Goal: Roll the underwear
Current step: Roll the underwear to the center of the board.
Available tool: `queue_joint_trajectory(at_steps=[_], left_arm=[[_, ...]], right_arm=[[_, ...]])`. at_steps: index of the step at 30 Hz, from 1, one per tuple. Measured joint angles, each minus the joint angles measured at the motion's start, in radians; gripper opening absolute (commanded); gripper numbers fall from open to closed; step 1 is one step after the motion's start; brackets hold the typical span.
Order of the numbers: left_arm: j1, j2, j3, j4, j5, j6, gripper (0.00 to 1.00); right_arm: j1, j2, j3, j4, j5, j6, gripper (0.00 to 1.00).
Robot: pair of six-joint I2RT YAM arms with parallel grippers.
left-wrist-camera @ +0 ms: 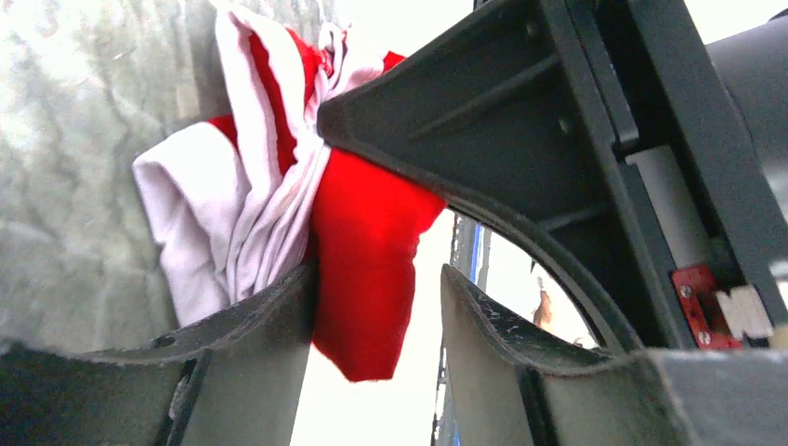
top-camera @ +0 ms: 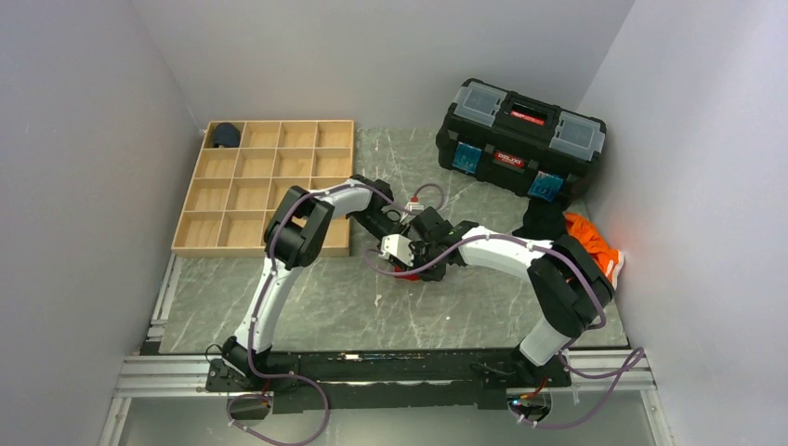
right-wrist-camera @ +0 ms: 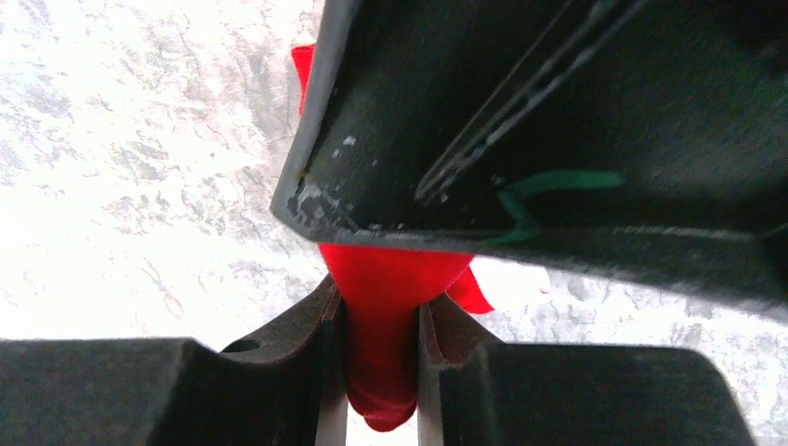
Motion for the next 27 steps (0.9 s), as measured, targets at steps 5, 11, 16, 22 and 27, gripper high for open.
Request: queue_joint_trajectory(at_steps=[5,11,16,22,27], left_arm=[[0.034,-0.008,-0.005,-0.013,-0.003,0.000,0.59],[0.078,-0.010,-0.008,-0.026,-0.026,0.002,0.58],[0.126,-0.054,-0.073,0.008,-0.037,0.007,0.58],[0.188,-0.166,-0.198,0.118,-0.057,-0.006,0.57],[0.216,-0.286,-0.293,0.206,-0.051,-0.038,0.56]], right_arm=[[-0.003,0.002,0.002,-0.004,-0.008,0.002,0.00],[-0.008,0.002,0.003,-0.009,-0.023,0.008,0.00],[-0.034,0.015,0.023,-0.043,-0.080,0.007,0.00],[-0.085,0.056,0.076,-0.142,-0.200,0.004,0.00],[-0.138,0.127,0.156,-0.241,-0.292,-0.016,0.00]])
